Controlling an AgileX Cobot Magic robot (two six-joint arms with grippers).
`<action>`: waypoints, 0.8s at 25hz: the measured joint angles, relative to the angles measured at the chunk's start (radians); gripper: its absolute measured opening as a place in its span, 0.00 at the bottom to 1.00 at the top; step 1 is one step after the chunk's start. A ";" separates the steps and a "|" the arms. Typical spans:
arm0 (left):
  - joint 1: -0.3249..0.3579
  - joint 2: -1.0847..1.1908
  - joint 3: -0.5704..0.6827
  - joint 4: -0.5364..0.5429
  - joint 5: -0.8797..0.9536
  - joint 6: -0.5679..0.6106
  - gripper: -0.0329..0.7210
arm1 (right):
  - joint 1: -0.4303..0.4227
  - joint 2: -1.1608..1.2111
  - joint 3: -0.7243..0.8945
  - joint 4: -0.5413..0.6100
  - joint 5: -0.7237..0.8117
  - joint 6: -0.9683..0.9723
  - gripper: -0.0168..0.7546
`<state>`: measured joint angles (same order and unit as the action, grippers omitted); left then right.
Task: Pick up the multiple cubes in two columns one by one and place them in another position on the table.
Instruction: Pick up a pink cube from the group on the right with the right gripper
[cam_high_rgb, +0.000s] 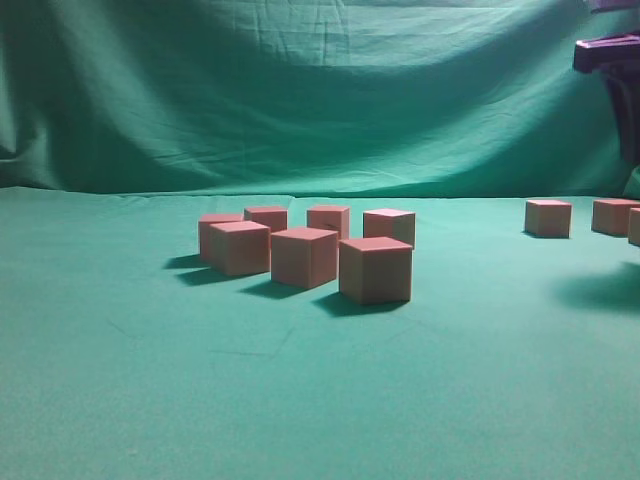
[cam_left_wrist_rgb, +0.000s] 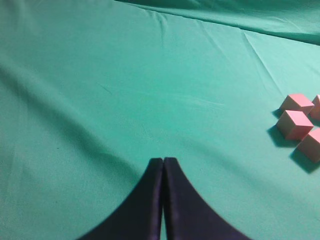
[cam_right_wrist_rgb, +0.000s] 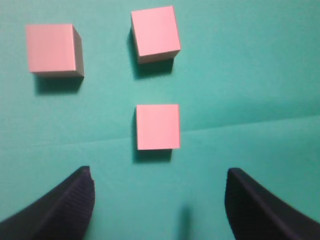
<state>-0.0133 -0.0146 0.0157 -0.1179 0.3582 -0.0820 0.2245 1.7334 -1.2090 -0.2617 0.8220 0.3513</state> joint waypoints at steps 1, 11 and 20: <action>0.000 0.000 0.000 0.000 0.000 0.000 0.04 | 0.000 0.012 0.000 0.000 -0.015 -0.013 0.72; 0.000 0.000 0.000 0.000 0.000 0.000 0.04 | -0.078 0.116 0.000 0.030 -0.094 -0.054 0.72; 0.000 0.000 0.000 0.000 0.000 0.000 0.04 | -0.086 0.161 0.000 0.149 -0.175 -0.178 0.72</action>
<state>-0.0133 -0.0146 0.0157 -0.1179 0.3582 -0.0820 0.1382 1.8947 -1.2090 -0.1127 0.6467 0.1731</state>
